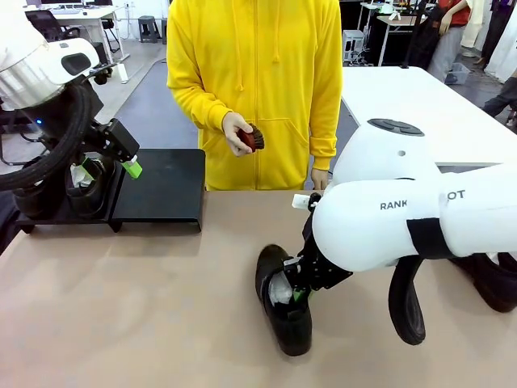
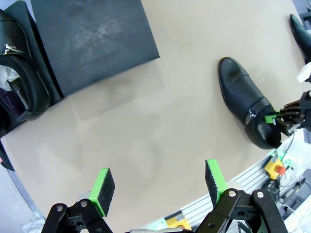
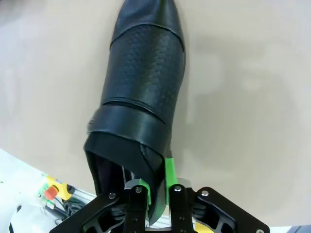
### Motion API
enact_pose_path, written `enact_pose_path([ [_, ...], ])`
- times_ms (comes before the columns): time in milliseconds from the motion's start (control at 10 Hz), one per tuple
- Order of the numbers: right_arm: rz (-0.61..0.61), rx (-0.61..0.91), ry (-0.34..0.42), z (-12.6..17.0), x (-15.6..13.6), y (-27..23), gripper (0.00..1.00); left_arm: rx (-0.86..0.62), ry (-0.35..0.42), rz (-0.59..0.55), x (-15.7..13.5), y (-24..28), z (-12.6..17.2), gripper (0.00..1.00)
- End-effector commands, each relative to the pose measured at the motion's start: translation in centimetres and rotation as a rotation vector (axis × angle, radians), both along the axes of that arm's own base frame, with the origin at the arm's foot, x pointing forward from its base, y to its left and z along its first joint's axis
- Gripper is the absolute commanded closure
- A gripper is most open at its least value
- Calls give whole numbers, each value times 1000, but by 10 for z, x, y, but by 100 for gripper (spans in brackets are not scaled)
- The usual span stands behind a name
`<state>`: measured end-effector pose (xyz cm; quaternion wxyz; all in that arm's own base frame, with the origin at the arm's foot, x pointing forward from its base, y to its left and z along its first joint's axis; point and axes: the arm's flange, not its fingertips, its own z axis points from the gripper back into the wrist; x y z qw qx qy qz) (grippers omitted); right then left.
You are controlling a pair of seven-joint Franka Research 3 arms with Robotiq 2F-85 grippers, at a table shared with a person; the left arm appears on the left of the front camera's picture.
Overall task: Organize the shoes by placing them on the stand.
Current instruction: Pick up one Shoe and place it in the middle of the table.
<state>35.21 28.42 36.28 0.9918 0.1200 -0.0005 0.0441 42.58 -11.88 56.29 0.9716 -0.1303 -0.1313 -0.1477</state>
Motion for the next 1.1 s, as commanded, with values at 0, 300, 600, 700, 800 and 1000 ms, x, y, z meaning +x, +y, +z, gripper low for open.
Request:
enact_pose_path([
  [0,-19,13,23,7,2,9,58,-18,-5,1,-2,1,1,4],
  [300,-12,30,40,12,0,6,19,-18,-5,1,-2,1,1,4],
  [600,-17,21,14,16,-4,-3,0,-18,-5,1,-2,1,1,4],
  [700,-13,25,14,18,-6,-6,0,-18,-5,1,-2,1,1,4],
  [800,9,-18,13,18,-10,-9,0,-18,-5,1,-2,1,1,4],
  [1000,-8,15,10,15,-1,-1,0,-18,-5,1,-2,1,1,4],
])
